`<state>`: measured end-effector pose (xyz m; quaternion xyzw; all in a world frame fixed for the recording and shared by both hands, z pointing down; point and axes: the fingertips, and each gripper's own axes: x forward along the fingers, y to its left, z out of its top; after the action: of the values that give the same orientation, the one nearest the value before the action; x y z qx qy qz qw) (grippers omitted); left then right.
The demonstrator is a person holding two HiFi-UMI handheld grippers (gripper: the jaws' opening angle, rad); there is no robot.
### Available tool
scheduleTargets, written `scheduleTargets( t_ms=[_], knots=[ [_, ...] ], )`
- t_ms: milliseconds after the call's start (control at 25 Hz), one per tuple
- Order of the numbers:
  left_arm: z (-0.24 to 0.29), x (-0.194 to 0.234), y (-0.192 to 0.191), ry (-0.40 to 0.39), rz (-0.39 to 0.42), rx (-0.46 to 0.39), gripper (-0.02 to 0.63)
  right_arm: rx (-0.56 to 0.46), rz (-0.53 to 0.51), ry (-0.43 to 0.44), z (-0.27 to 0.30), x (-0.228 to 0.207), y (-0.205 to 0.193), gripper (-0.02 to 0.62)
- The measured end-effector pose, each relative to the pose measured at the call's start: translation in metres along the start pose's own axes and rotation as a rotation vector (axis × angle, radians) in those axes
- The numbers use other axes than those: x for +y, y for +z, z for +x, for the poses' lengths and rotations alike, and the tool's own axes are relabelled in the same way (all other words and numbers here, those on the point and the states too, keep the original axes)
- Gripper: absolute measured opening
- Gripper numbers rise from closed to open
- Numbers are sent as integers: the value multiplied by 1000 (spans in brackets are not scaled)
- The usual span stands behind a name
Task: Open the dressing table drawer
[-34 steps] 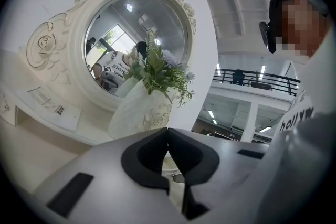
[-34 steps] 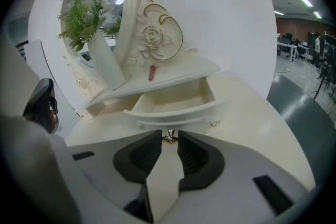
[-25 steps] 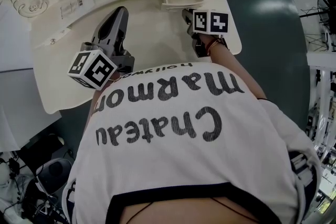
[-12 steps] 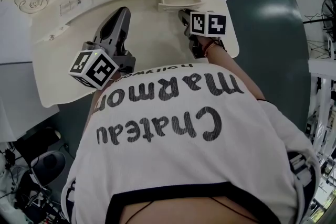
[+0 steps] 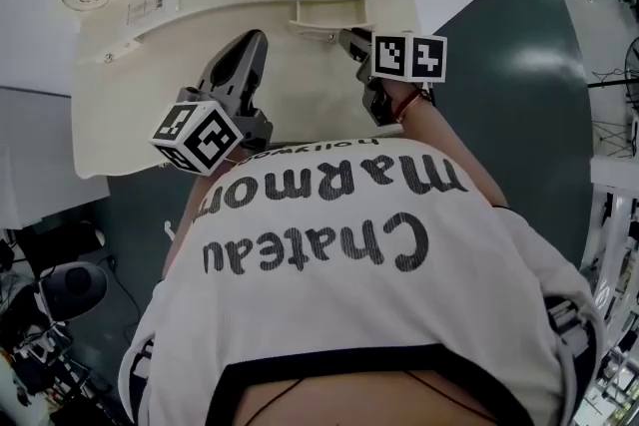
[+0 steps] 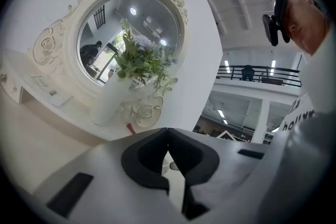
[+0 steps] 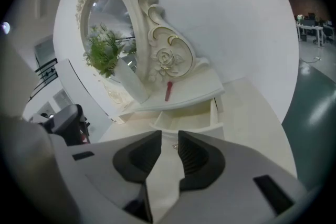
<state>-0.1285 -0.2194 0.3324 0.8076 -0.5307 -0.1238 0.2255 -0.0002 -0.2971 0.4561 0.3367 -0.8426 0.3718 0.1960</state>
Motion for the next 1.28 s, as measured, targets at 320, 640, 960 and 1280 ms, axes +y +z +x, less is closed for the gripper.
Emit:
scheduleTargets(
  t_ms=[320,640,960,1280],
  knots=[
    [14,-46,-13,10,6,36,23,-191,63,230,-81,30,51,108],
    [6,-104,10,-24,42,-105,23,-468,-80,375,-171,59,91,86],
    [-14,-142,-8,17,87,-135,23,-535,-239,309,-213,55,72,86],
    [-25,-164,-29,25,99,-135,23,-502,-253,298,-223,45,45,86]
  ],
)
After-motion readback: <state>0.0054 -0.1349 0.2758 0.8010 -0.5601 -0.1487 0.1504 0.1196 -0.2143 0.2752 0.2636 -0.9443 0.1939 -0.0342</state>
